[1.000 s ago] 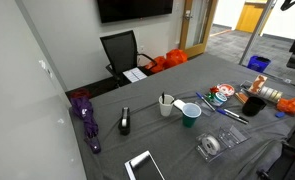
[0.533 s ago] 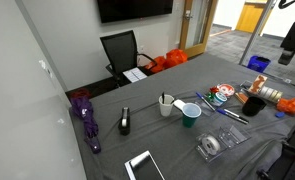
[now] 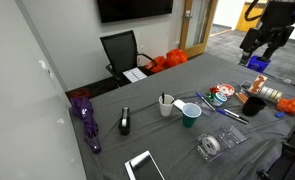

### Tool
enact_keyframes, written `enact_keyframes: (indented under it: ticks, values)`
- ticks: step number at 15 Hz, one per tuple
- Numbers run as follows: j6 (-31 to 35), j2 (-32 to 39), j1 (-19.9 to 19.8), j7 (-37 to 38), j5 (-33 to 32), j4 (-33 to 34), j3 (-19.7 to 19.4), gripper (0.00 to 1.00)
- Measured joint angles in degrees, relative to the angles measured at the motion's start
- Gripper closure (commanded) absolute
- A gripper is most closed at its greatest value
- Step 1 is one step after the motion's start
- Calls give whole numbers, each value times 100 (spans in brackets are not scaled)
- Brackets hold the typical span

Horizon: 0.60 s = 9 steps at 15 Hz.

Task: Move the tongs from the white cup to the green cup

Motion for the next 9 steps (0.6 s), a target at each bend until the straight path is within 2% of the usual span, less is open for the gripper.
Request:
enact_keyframes:
  ticks: [5,9]
  values:
    - [258,856,53,50,31,609,56,0]
    - [985,1352,134,415,119,920,104,0]
